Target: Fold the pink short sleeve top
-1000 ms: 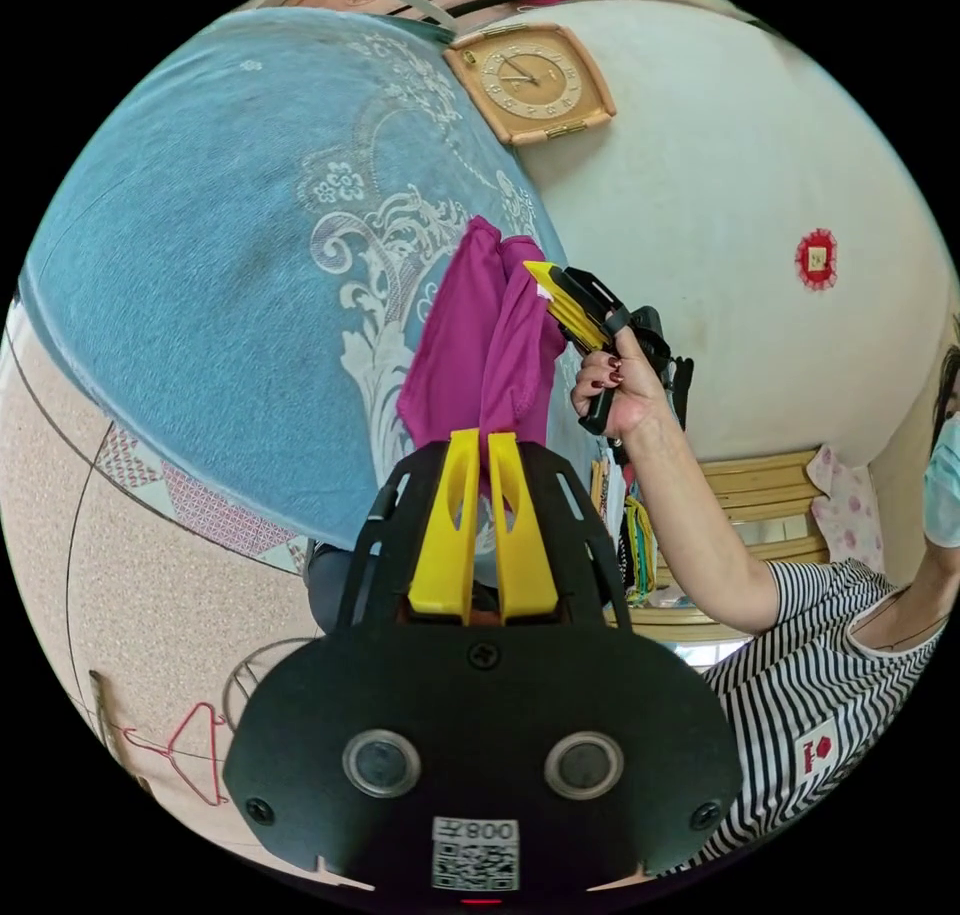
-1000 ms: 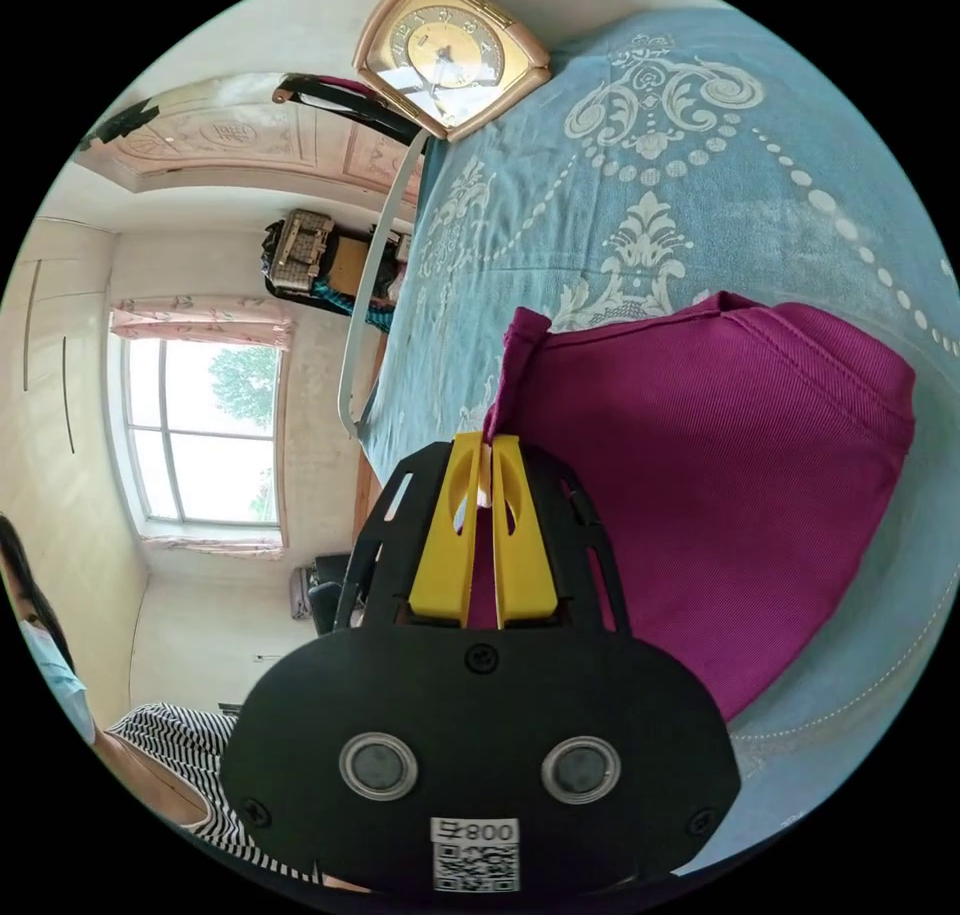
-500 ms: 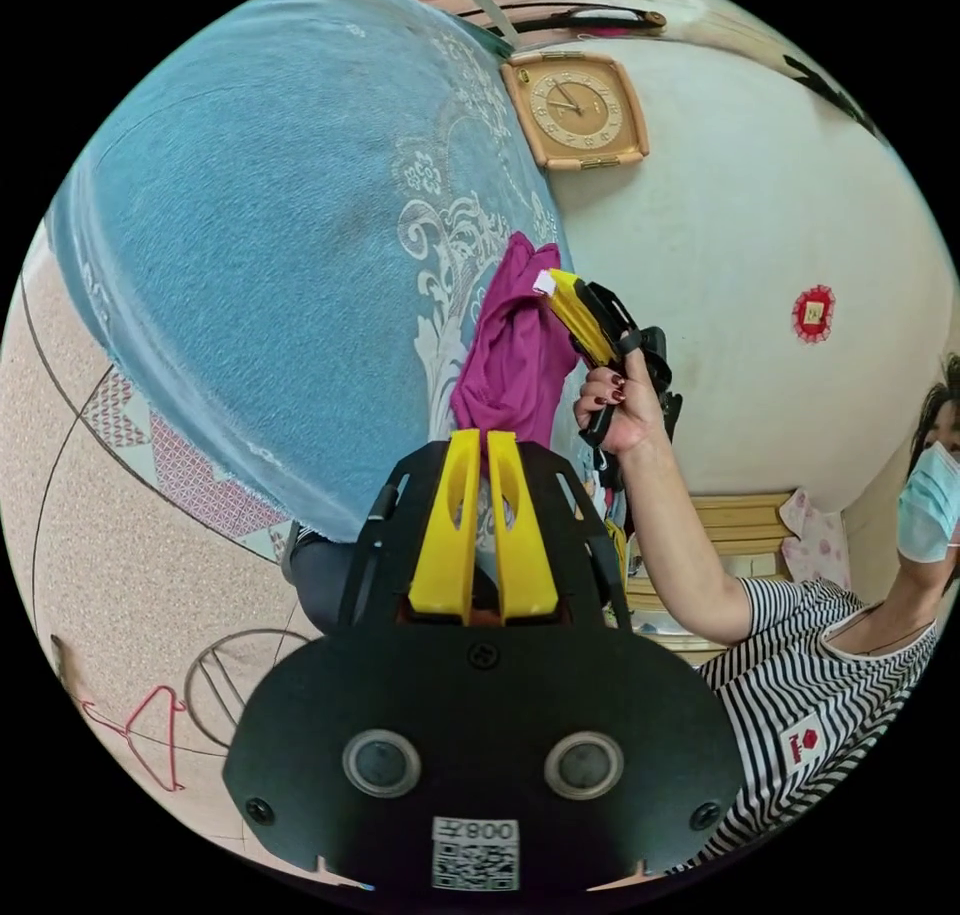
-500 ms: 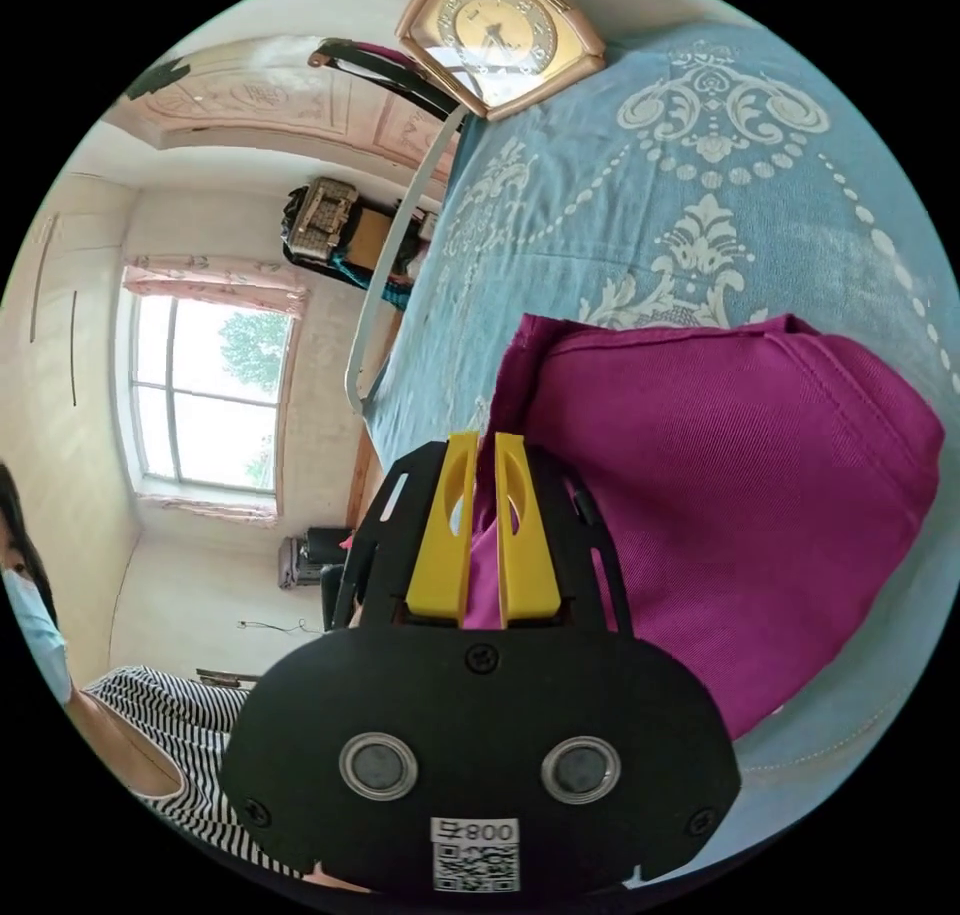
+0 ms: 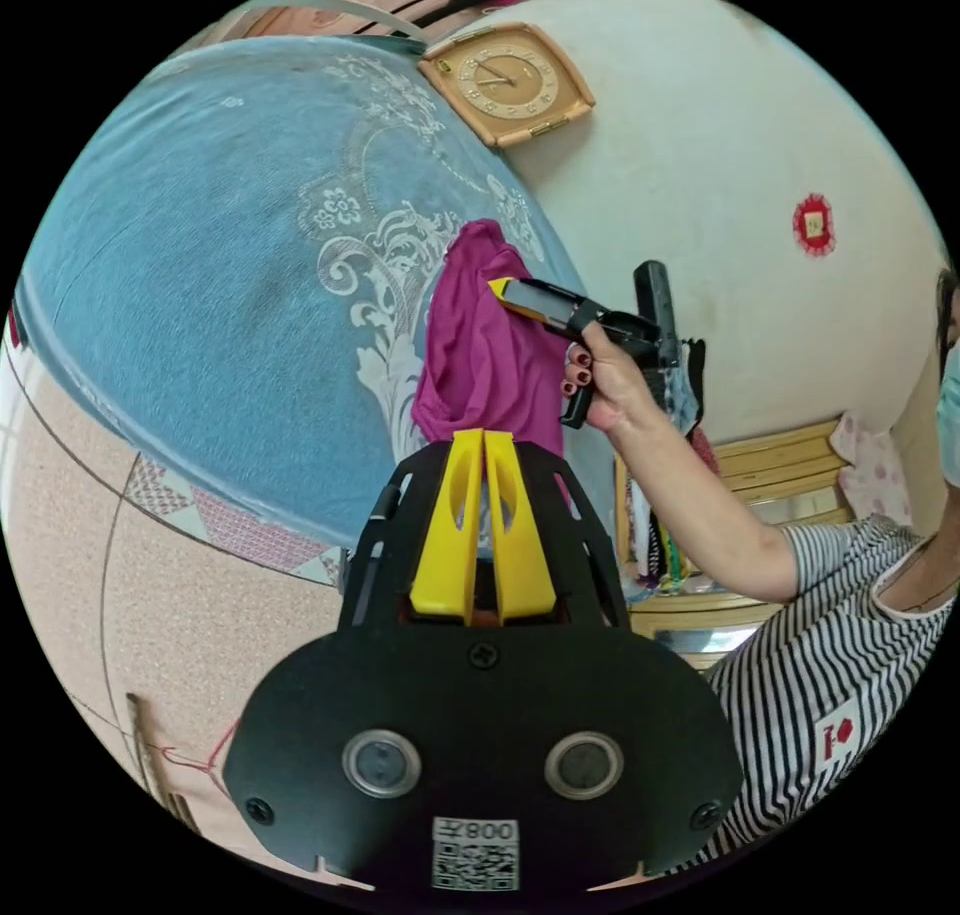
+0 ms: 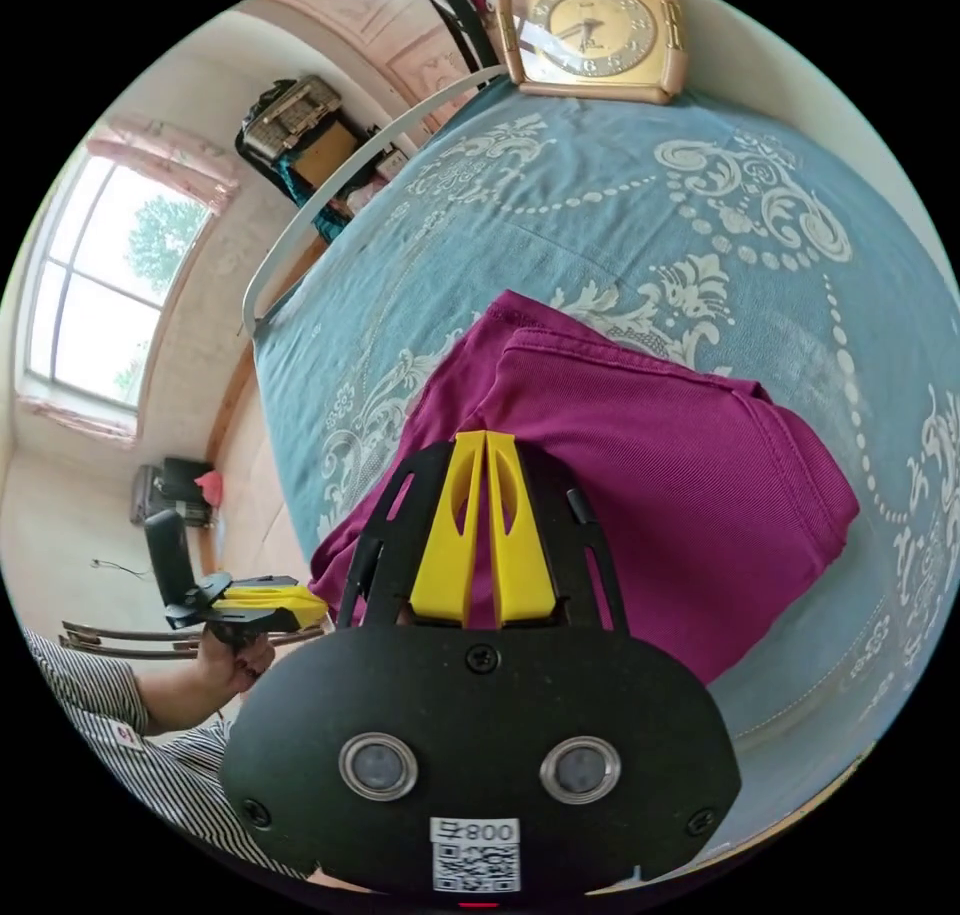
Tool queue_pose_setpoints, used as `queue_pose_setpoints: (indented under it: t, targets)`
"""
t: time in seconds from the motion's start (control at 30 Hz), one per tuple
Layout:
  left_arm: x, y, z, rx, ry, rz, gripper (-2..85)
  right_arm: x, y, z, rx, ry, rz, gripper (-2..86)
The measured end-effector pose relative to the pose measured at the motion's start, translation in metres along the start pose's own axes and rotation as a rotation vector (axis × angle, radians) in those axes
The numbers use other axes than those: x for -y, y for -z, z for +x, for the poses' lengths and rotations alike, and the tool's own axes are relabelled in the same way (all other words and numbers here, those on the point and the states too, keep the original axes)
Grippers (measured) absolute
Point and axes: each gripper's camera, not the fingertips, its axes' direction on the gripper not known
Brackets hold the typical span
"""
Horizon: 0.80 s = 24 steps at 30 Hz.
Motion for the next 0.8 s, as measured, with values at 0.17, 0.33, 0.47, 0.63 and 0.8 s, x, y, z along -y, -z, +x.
queue_pose_setpoints:
  t: [0.17, 0.33, 0.47, 0.63, 0.8]
  targets:
    - [-0.001, -0.016, 0.016, 0.115, -0.045, -0.040, 0.1, -0.019, 0.003, -0.032, -0.103, 0.119, 0.031, 0.2]
    - [-0.004, -0.024, 0.038, 0.133, -0.041, -0.054, 0.1, -0.031, 0.009, -0.035, -0.075, 0.111, 0.018, 0.2]
    - [-0.006, -0.026, 0.061, 0.165, -0.070, -0.036, 0.2, -0.038, 0.025, -0.024, 0.024, 0.079, -0.067, 0.2]
    - [-0.008, -0.038, 0.078, 0.149, -0.017, -0.064, 0.2, -0.103, 0.074, -0.009, 0.107, 0.068, -0.014, 0.2]
    - [-0.014, -0.044, 0.111, 0.153, -0.048, -0.036, 0.2, -0.213, 0.091, 0.002, 0.194, 0.018, -0.060, 0.2]
